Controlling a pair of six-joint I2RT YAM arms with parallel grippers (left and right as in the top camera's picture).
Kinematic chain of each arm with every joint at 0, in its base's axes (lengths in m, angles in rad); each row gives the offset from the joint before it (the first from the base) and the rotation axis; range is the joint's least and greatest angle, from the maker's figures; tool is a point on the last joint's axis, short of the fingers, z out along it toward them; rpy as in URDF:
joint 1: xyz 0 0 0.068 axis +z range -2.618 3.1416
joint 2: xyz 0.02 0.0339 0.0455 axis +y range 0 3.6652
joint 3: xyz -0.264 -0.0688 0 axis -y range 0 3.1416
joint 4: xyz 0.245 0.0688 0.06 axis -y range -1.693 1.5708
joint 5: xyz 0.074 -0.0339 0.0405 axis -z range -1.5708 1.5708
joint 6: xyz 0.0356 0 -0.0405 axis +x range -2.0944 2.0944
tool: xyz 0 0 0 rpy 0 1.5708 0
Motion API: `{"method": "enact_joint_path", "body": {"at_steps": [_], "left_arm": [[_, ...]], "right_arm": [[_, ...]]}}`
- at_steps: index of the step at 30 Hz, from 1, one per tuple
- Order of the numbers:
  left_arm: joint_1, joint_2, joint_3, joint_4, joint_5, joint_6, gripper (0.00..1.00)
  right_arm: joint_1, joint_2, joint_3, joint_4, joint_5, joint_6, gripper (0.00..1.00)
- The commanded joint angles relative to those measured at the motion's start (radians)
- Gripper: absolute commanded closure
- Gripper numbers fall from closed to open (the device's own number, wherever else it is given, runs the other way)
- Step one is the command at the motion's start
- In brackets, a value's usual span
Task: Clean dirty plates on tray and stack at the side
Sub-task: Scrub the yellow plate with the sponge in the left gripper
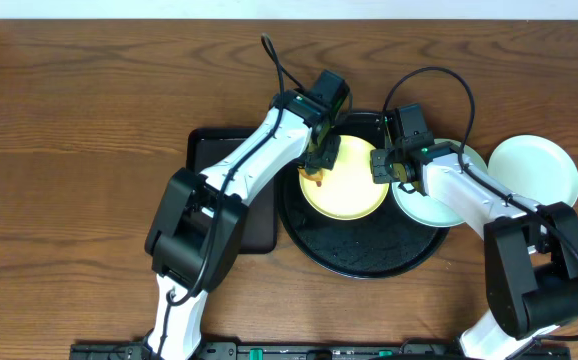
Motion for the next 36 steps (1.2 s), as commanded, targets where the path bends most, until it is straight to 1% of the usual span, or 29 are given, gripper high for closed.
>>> {"method": "enact_joint_path", "body": {"at_steps": [1,4,8,10,13,16,19,22,28,33,36], "left_arm": [[0.0,0.01,-0.015,0.007,-0.006,-0.007,0.93],[0.0,0.01,-0.021,0.01,-0.005,-0.006,0.92],[-0.001,0.01,-0.026,0.01,-0.006,-0.006,0.92],[-0.002,0.01,-0.026,0.011,-0.006,-0.006,0.93],[-0.001,0.01,-0.026,0.01,-0.006,-0.006,0.92],[-0.001,0.01,-0.026,0.012,-0.006,-0.006,0.93],[-0.002,0.01,-0.026,0.018,-0.006,-0.006,0.93],[-0.001,0.01,-0.026,0.019,-0.006,-0.006,0.92],[-0.001,0.011,-0.026,0.023,-0.006,-0.006,0.92],[-0.002,0.012,-0.027,0.027,-0.006,-0.006,0.92],[-0.002,0.018,-0.031,0.033,-0.006,-0.006,0.92]], "right_arm": [[0.016,0.011,-0.005,0.003,0.003,-0.004,0.89],[0.016,0.011,-0.005,-0.002,0.003,-0.004,0.84],[0.016,0.011,-0.006,-0.005,0.003,-0.004,0.84],[0.016,0.011,-0.006,-0.006,0.003,-0.004,0.86],[0.016,0.011,-0.006,-0.012,0.003,-0.004,0.94],[0.016,0.011,-0.006,-0.016,0.003,-0.004,0.96],[0.016,0.011,-0.007,-0.016,0.003,-0.004,0.96],[0.016,0.011,-0.008,-0.017,0.003,-0.004,0.92],[0.016,0.011,-0.014,-0.016,0.003,-0.003,0.91],[0.016,0.011,-0.014,-0.016,0.003,-0.003,0.98],[0.016,0.011,-0.014,-0.016,0.003,-0.003,0.99]]}}
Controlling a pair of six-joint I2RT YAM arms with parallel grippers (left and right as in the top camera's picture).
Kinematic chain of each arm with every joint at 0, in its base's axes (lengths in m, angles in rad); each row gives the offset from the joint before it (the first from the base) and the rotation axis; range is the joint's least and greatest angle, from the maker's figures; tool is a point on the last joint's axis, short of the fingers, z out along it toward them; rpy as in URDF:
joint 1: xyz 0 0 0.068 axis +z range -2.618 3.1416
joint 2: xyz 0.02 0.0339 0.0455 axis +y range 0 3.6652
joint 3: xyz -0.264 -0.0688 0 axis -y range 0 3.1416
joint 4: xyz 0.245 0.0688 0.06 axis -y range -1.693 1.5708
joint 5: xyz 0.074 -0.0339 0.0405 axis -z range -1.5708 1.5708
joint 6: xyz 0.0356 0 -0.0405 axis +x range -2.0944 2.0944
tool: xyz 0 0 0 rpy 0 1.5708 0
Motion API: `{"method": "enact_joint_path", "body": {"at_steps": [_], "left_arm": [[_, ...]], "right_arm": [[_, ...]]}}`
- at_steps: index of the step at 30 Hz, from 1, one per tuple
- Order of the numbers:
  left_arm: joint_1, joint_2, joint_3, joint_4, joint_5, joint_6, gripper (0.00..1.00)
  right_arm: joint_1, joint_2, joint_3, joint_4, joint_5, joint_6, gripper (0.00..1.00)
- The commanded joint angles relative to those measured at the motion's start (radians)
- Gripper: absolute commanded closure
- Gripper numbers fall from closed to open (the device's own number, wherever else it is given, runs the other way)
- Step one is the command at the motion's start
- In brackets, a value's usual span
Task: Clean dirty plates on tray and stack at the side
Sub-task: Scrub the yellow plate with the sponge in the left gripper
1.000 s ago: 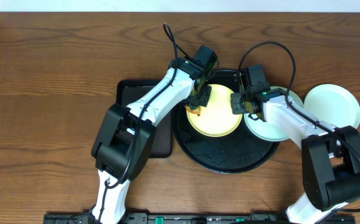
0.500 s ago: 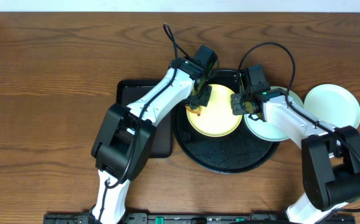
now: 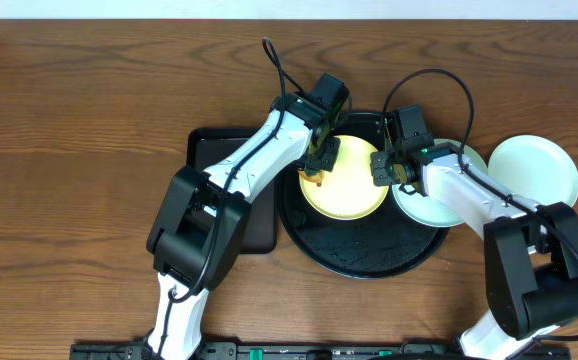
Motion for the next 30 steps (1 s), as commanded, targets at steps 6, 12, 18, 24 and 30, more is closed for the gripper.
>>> {"method": "enact_joint_path", "body": {"at_steps": [6,12,18,24,30], "left_arm": [[-0.002,0.013,-0.061,0.056,-0.006,-0.006,0.92],[-0.001,0.013,-0.108,0.113,-0.006,-0.006,0.92],[-0.002,0.017,-0.14,0.136,-0.012,-0.006,0.92],[-0.002,0.017,-0.219,0.195,-0.012,-0.006,0.92],[-0.002,0.017,-0.301,0.268,0.048,-0.01,0.92]], "right_arm": [[0.016,0.011,-0.008,-0.001,0.003,0.004,0.99],[0.016,0.011,-0.008,-0.001,0.003,0.004,0.99],[0.016,0.011,-0.008,0.002,0.003,0.004,0.99],[0.016,0.011,-0.008,0.002,0.003,0.004,0.99],[0.016,0.011,-0.008,0.002,0.004,0.004,0.99]]}}
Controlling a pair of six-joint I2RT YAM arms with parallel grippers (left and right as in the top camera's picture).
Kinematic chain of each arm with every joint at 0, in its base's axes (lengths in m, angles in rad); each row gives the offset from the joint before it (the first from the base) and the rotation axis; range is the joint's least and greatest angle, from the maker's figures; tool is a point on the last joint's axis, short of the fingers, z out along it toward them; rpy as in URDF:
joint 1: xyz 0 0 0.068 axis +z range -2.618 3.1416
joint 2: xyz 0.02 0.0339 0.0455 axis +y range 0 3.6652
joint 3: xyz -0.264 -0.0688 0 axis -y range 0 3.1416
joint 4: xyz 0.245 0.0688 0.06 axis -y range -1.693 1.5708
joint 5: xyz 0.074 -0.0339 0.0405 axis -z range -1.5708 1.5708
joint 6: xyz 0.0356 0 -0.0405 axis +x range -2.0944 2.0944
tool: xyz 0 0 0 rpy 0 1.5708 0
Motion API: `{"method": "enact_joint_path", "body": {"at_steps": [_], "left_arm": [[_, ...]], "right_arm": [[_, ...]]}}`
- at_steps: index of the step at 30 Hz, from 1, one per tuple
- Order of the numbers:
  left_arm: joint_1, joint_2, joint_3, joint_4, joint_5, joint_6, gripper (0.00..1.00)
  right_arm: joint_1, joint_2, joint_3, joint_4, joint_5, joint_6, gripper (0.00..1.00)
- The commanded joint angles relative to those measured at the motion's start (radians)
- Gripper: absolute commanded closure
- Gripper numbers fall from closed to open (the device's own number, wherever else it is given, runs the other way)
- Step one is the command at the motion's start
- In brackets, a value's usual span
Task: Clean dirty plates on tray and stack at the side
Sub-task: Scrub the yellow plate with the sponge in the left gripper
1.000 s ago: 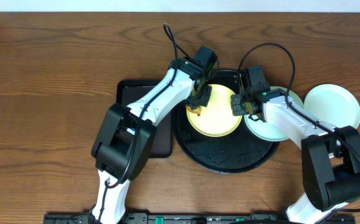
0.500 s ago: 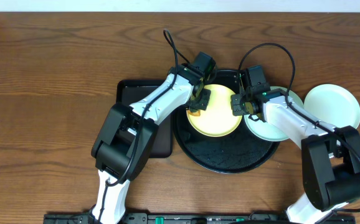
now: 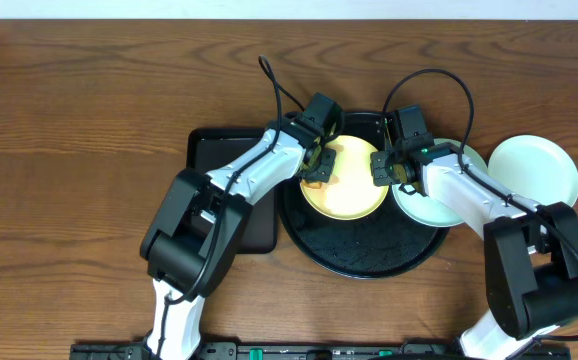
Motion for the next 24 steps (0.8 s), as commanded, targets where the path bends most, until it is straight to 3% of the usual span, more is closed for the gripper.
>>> {"method": "enact_joint_path", "body": {"at_steps": [1,10,16,24], "left_arm": [[-0.002,0.054,-0.084,-0.001,0.058,-0.011,0.92],[-0.003,0.054,-0.158,0.021,0.096,-0.061,0.92],[-0.012,0.054,-0.201,0.071,0.196,-0.067,0.92],[-0.049,0.054,-0.214,0.073,0.196,-0.16,0.92]], "right_arm": [[0.016,0.011,-0.008,0.001,0.003,0.003,0.99],[0.016,0.011,-0.008,0.002,0.004,0.003,0.99],[0.016,0.011,-0.008,0.002,0.004,0.003,0.99],[0.016,0.011,-0.008,0.002,0.004,0.003,0.99]]}}
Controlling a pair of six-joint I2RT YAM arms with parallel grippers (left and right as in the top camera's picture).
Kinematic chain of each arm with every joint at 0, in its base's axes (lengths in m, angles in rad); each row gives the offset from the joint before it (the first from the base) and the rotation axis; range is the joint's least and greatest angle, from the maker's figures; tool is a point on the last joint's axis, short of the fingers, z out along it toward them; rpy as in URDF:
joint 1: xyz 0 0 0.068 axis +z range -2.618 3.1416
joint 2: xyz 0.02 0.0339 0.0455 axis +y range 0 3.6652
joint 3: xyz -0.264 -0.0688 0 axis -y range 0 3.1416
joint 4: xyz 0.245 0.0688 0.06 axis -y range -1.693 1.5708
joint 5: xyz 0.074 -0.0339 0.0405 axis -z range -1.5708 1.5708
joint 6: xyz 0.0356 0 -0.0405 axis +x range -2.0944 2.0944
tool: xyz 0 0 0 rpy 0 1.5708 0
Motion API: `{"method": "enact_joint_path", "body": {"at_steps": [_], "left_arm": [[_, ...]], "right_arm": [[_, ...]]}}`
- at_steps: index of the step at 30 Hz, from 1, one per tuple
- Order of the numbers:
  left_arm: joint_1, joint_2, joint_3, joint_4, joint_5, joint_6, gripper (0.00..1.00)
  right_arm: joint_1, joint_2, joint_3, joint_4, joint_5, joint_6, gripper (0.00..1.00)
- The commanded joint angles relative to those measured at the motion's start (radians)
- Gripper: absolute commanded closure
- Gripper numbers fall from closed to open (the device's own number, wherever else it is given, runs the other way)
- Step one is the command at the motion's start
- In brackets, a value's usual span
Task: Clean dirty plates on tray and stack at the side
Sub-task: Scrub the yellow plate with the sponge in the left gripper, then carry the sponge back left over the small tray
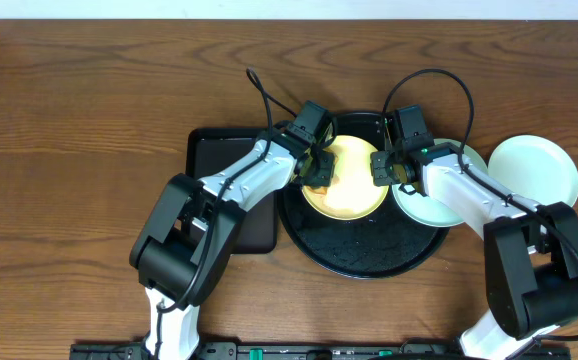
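Note:
A yellow plate lies on the round black tray. My left gripper is over the plate's left edge, shut on a small orange-brown piece that touches the plate. My right gripper is at the plate's right rim, shut on it. A pale green plate lies on the tray's right side, partly under my right arm. Another pale plate rests on the table to the right of the tray.
A black rectangular tray sits on the wooden table just left of the round tray, partly under my left arm. Cables loop above both wrists.
My left arm has swung a little to the left and its gripper sits slightly lower on the yellow plate's left edge, still on the orange-brown piece. The right gripper and the plates have not moved.
My left gripper stood at the yellow plate's upper left with the orange-brown piece at its tips, the right gripper on the plate's right rim. It stayed so, then the left gripper shifted left and down along the plate's edge, and further now. The right arm held still.

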Motion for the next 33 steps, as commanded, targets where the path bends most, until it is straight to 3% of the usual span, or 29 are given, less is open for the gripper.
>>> {"method": "enact_joint_path", "body": {"at_steps": [1,6,12,21,26,33], "left_arm": [[-0.058,0.105,-0.093,-0.047,0.073,-0.063,0.92],[-0.066,0.104,-0.092,0.02,0.257,-0.064,0.92],[0.051,0.014,-0.058,0.121,0.53,-0.108,0.92],[0.278,-0.354,-0.047,0.143,0.569,-0.138,0.92],[0.376,-0.491,-0.047,-0.013,0.487,-0.067,0.92],[0.395,-0.476,-0.087,-0.329,-0.004,0.035,0.92]], "right_arm": [[0.016,0.011,-0.008,0.002,0.004,0.003,0.99],[0.016,0.011,-0.008,0.002,0.004,0.003,0.99],[0.016,0.011,-0.008,0.002,0.004,0.003,0.99],[0.016,0.011,-0.008,0.009,0.003,0.003,0.99],[0.016,0.011,-0.008,0.009,0.003,0.003,0.99],[0.016,0.011,-0.008,0.009,0.003,0.003,0.99]]}}
